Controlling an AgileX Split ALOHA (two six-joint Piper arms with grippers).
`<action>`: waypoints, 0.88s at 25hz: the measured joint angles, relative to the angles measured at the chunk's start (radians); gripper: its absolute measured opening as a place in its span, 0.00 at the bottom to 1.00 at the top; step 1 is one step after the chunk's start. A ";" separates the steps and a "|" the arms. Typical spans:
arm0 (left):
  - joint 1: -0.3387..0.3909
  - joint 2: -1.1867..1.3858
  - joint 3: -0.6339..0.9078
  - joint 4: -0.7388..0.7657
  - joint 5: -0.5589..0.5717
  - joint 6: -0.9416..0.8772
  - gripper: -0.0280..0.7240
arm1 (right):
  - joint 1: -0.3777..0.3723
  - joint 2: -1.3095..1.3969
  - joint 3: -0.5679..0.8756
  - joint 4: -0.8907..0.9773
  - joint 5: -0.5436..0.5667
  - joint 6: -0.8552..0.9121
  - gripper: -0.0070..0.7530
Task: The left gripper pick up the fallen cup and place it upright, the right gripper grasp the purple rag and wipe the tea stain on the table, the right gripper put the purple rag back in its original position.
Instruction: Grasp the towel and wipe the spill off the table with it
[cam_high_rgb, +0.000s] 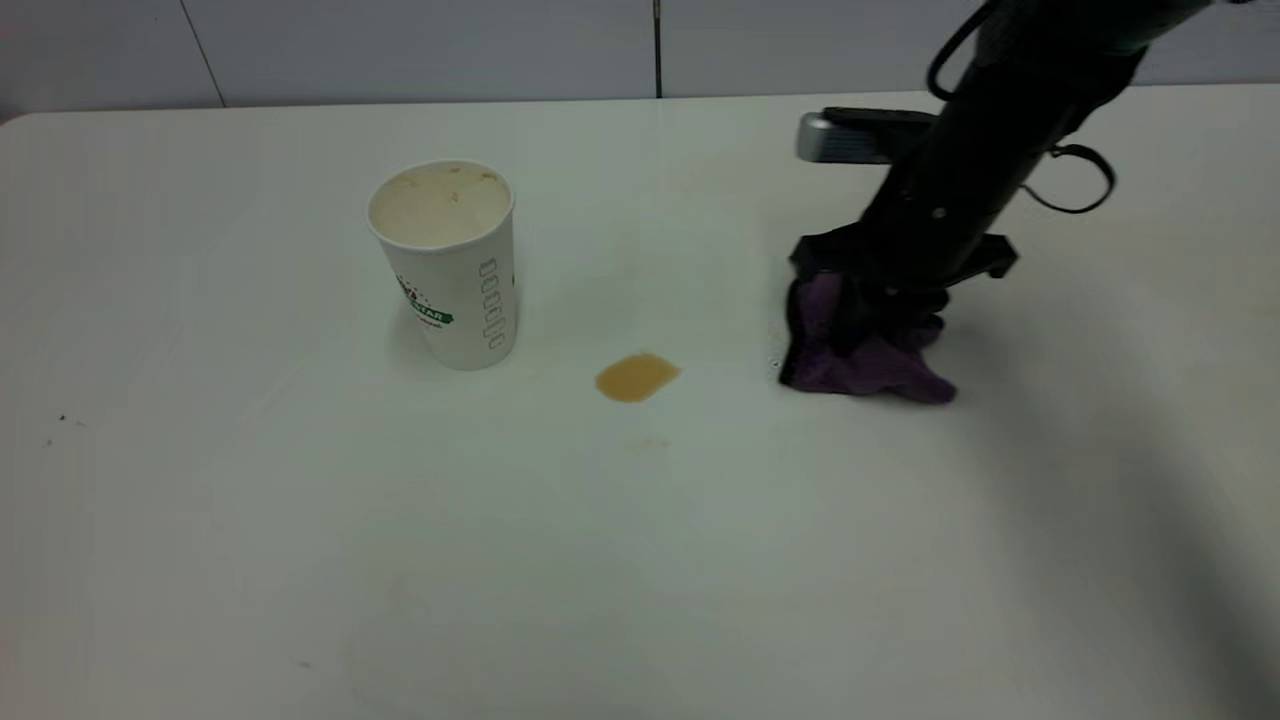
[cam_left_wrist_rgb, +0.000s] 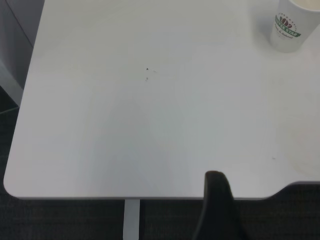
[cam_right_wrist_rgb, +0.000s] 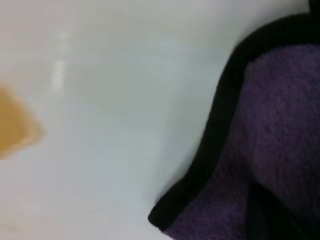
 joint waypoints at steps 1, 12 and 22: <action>0.000 0.000 0.000 0.000 0.000 0.000 0.76 | 0.026 0.006 -0.014 0.002 -0.007 0.000 0.10; 0.000 0.000 0.000 0.000 0.000 0.000 0.76 | 0.134 0.175 -0.363 0.026 0.152 0.054 0.10; 0.000 0.000 0.000 0.000 0.000 0.000 0.76 | 0.242 0.222 -0.464 0.022 0.240 0.104 0.10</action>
